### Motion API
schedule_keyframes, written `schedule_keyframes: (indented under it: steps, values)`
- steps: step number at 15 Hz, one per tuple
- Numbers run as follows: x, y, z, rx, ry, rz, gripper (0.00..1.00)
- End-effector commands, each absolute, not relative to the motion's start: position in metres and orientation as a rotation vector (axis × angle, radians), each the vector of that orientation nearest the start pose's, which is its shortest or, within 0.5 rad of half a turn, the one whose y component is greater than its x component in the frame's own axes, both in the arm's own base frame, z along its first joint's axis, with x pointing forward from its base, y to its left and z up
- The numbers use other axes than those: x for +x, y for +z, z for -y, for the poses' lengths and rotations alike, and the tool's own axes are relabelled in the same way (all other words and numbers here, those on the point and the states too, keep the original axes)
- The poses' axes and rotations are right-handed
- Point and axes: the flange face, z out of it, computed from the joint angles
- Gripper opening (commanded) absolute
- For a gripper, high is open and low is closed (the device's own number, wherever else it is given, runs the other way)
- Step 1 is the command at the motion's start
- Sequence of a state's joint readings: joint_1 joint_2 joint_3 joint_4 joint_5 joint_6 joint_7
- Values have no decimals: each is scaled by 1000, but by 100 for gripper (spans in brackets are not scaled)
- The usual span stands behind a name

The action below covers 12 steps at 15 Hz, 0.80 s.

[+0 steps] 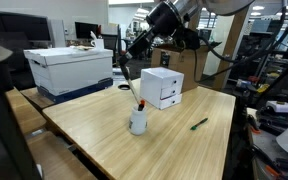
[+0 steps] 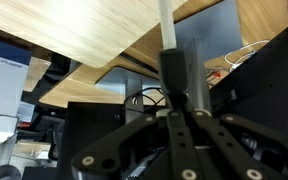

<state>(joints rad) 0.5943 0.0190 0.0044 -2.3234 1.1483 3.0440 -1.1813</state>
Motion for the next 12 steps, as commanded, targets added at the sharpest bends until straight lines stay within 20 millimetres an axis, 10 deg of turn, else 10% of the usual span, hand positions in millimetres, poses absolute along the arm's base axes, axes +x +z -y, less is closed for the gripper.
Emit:
schedule_keyframes:
  steps: [1, 12]
  values:
    - [478, 380, -235, -2536, -1025, 887, 5]
    - [480, 385, -211, -2601, -1085, 852, 5]
